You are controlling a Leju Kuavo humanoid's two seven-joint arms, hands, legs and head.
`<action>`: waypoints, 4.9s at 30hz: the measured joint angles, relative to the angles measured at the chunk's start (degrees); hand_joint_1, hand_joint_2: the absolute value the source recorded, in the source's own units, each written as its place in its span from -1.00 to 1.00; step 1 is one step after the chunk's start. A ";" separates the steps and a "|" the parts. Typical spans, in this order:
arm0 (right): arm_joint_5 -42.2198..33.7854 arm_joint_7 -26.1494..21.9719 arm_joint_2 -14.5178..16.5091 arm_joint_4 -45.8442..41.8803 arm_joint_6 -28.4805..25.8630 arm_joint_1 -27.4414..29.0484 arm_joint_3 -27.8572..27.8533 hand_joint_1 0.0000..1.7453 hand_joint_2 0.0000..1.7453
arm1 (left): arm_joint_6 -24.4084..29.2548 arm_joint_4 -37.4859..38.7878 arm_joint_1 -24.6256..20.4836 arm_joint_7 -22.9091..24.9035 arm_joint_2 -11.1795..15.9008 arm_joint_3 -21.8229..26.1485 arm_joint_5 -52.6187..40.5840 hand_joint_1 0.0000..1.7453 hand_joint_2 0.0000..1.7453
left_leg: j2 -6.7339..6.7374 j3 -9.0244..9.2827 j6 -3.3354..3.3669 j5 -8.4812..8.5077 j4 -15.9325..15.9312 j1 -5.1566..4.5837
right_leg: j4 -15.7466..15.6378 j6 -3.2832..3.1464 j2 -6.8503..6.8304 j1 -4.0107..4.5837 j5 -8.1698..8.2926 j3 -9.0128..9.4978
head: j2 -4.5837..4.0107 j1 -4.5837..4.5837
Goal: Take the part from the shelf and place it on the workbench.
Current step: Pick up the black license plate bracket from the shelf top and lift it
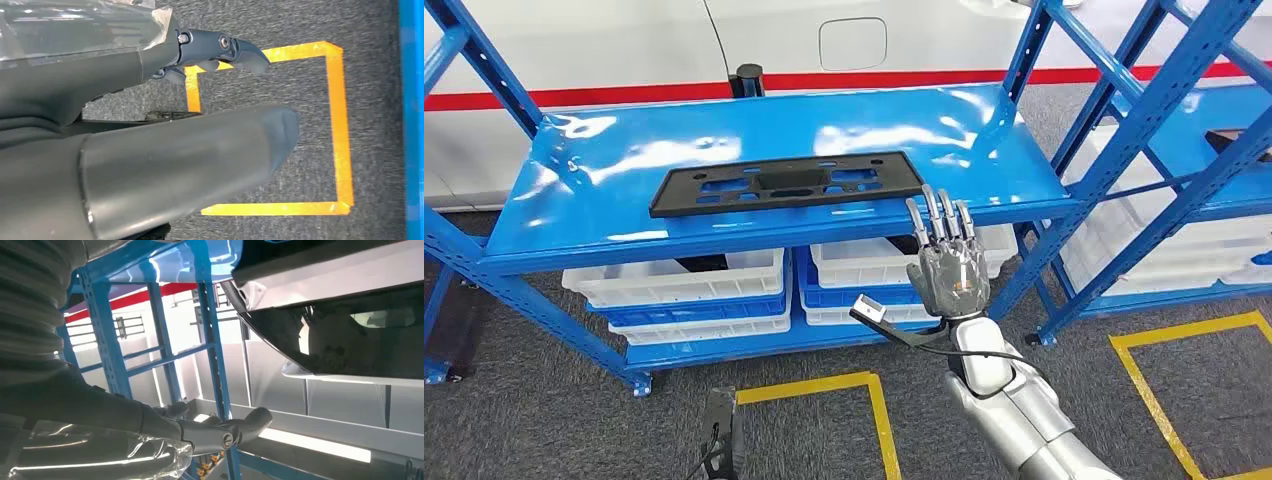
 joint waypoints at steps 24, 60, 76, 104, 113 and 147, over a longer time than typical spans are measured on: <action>0.00 -2.23 2.05 2.34 0.00 0.60 -1.80 -1.00 1.00 | 0.32 0.00 1.03 -0.27 0.52 -0.98 0.40 -1.00 -1.00 | 0.05 -2.28 -2.28 0.54 2.24 -0.19 | -8.74 -2.02 0.13 0.34 4.58 3.84 | 0.01 -0.25; 0.01 -7.39 5.54 6.23 0.00 -0.31 -5.31 -1.00 1.00 | 0.86 -0.62 2.64 -1.18 0.79 -1.06 2.62 -1.00 -1.00 | -0.05 -0.90 -0.70 1.14 -0.39 -0.43 | -7.11 -0.88 0.10 0.55 2.53 3.59 | 0.00 -0.12; -0.05 -7.43 5.63 7.14 0.00 -0.47 -5.83 -1.00 1.00 | 1.35 -0.87 2.57 -1.68 0.77 -1.22 2.98 -1.00 -1.00 | -0.14 0.57 -2.83 -4.39 3.42 -0.09 | -8.84 -1.62 -0.17 -0.46 6.44 1.93 | 0.00 -0.20; 0.17 -8.54 6.36 7.42 0.00 -0.26 -7.05 1.00 1.00 | 2.23 -0.87 2.12 -1.60 0.74 -3.20 2.16 -1.00 -1.00 | -0.32 -0.99 -1.51 0.47 0.38 -0.91 | -9.43 -1.29 -0.03 0.48 4.92 3.74 | 0.00 -0.28; 0.17 -8.55 6.41 7.49 0.00 -0.46 -7.29 1.00 1.00 | 2.13 -0.87 2.00 -1.43 0.77 -3.92 1.76 -1.00 1.00 | -0.30 -0.96 -1.53 0.48 0.37 -0.66 | -9.42 -1.29 -0.02 0.67 4.92 3.76 | 0.00 -0.28; 0.15 2.23 -0.02 -3.09 0.00 0.17 -1.75 1.00 1.00 | 1.62 -0.85 1.86 -0.65 1.09 -5.58 3.06 -1.00 1.00 | -0.27 -1.00 -1.53 0.48 0.37 -0.64 | -9.42 -1.30 -0.02 0.70 4.92 3.74 | 0.00 -0.28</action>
